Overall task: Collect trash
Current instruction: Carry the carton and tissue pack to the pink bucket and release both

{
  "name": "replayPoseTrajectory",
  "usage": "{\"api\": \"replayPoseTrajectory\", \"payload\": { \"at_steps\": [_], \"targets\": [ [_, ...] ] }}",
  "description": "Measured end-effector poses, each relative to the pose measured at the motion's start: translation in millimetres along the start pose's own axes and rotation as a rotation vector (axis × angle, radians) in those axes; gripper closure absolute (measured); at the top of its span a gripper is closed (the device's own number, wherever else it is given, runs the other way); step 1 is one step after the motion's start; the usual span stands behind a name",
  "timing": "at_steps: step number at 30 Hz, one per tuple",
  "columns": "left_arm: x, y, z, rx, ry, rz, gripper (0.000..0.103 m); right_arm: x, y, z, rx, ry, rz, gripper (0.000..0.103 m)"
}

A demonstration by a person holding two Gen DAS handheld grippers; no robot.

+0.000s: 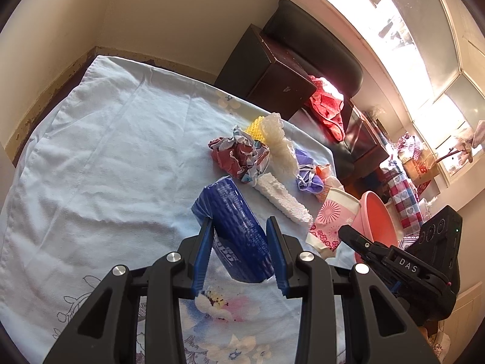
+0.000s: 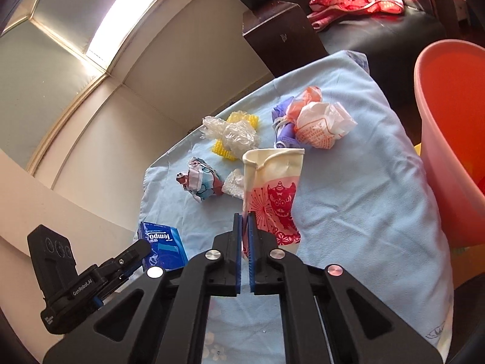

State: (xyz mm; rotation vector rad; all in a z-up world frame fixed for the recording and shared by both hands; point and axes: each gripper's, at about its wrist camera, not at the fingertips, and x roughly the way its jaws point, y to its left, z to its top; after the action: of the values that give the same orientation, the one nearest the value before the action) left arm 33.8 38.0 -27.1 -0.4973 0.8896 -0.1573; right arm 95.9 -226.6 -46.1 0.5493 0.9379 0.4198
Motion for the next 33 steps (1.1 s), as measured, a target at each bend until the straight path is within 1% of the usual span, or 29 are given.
{"api": "replayPoseTrajectory", "payload": {
  "at_steps": [5, 9, 13, 16, 21, 26, 31, 33],
  "targets": [
    [-0.3, -20.5, 0.5, 0.048, -0.013, -0.033, 0.068, -32.8, 10.0, -3.4, -0.102, -0.101, -0.055, 0.099],
    [3.2, -47.8, 0.4, 0.106, -0.023, -0.083, 0.068, -61.4, 5.2, -2.9, -0.139, -0.191, -0.110, 0.099],
    [7.1, -85.8, -2.0, 0.184, -0.051, -0.144, 0.068, -90.1, -9.5, -3.2, -0.150, -0.272, -0.176, 0.099],
    [12.2, -118.4, -5.2, 0.257, -0.076, -0.182, 0.068, -109.0, -25.3, -1.8, -0.143, -0.316, -0.222, 0.099],
    [24.2, -172.7, -16.0, 0.361, -0.073, -0.264, 0.068, -141.2, -56.9, 0.7, -0.111, -0.391, -0.306, 0.099],
    [45.8, -219.3, -28.7, 0.438, -0.047, -0.306, 0.068, -160.4, -91.2, 2.1, -0.060, -0.422, -0.348, 0.099],
    [68.4, -254.1, -44.1, 0.492, -0.011, -0.338, 0.068, -161.3, -117.5, -0.3, -0.014, -0.411, -0.362, 0.099],
    [79.0, -266.6, -50.2, 0.510, 0.001, -0.338, 0.068, -160.0, -124.0, -0.6, -0.010, -0.406, -0.374, 0.099]
  ]
}}
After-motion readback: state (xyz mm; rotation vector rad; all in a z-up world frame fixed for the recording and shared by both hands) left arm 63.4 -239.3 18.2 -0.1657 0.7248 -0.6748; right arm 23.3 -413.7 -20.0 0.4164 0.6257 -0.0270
